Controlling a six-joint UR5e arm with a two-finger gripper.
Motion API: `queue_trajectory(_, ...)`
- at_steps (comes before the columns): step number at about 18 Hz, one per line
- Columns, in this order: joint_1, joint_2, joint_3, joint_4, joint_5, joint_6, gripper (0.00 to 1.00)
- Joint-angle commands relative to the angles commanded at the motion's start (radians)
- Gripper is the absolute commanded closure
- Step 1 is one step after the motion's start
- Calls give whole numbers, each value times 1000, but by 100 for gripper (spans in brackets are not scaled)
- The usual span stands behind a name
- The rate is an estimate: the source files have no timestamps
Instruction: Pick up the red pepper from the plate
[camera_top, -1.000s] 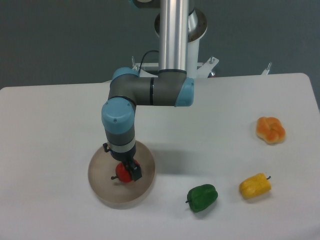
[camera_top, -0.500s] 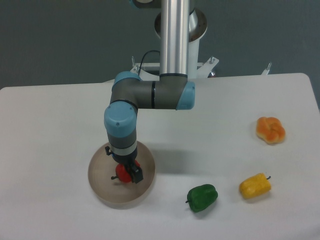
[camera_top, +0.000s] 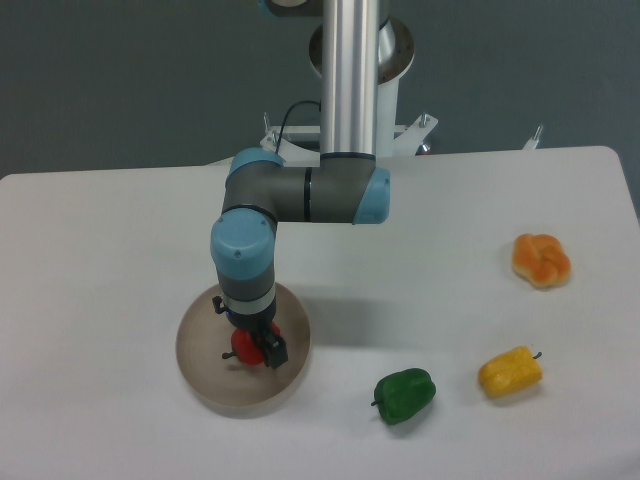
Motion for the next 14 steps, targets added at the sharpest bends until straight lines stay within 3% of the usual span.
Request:
queue_trajectory(1,2,0,0,0,0,2,28)
queue_trajectory(5,2,2,0,-2,0,2,32)
queue_trajectory(9,2,6,0,-3,-2,2,33)
queue_trajectory(14,41,52,14,-29,3,47,33)
